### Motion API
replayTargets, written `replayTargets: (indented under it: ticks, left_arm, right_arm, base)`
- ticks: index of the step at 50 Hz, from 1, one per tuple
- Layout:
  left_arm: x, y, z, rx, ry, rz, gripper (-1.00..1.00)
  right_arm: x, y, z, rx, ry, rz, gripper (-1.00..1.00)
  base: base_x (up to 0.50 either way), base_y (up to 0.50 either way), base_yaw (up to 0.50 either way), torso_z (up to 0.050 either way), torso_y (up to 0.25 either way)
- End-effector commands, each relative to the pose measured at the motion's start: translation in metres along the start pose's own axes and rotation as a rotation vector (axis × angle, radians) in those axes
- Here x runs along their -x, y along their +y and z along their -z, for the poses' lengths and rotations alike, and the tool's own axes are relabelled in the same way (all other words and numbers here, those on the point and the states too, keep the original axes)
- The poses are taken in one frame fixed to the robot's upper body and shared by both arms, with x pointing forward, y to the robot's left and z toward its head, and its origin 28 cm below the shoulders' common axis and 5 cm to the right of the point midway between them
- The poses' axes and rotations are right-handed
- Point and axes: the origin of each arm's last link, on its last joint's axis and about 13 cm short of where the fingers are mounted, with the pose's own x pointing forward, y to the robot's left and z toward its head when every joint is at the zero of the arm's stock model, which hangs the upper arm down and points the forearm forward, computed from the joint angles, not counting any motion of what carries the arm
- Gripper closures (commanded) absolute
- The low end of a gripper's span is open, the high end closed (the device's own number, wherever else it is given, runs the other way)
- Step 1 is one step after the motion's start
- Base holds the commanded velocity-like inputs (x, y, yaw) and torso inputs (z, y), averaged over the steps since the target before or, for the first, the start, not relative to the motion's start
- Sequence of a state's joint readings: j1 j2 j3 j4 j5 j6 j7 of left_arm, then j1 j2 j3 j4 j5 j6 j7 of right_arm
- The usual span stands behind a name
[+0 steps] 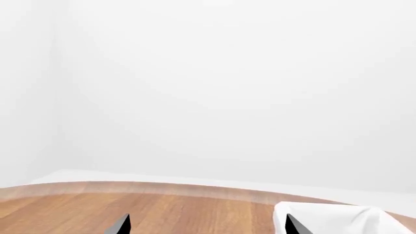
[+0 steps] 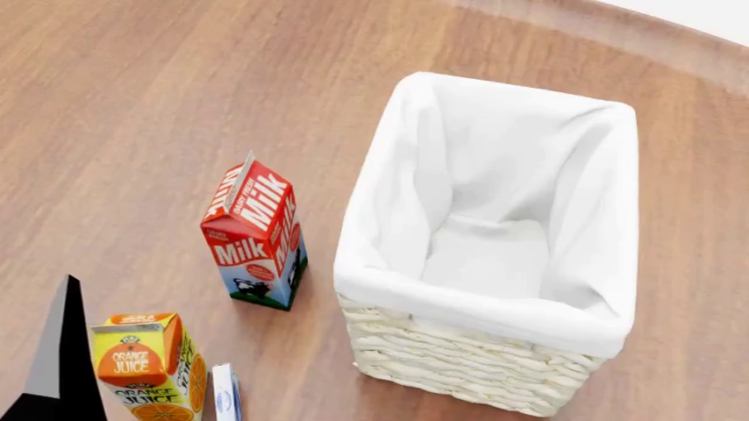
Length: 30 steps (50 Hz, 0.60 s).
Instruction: Pick up the alphabet soup and the tomato sauce, and put them in the basket.
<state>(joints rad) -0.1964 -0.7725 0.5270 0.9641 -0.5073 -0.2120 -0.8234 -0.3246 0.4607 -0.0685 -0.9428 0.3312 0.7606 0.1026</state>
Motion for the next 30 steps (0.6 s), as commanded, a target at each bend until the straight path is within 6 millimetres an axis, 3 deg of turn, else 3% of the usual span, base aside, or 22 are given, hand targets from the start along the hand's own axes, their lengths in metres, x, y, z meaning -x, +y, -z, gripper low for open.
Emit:
replayTargets:
  ticks: [1,30]
  left_arm:
    - [0.0,0.001,0.0,-0.001,-0.001,-0.004,-1.0]
    - [-0.001,0.0,-0.001,0.006,-0.001,-0.001,-1.0]
  right_arm:
    - [0.008,-0.017,-0.043,0.064,-0.081,0.052,1.0]
    - [0.017,-0.062,-0.148,0.241,-0.183,0.169,1.0]
  base:
    - [0.0,0.0,0.0,0.0,0.0]
    - [0.0,0.0,0.0,0.0,0.0]
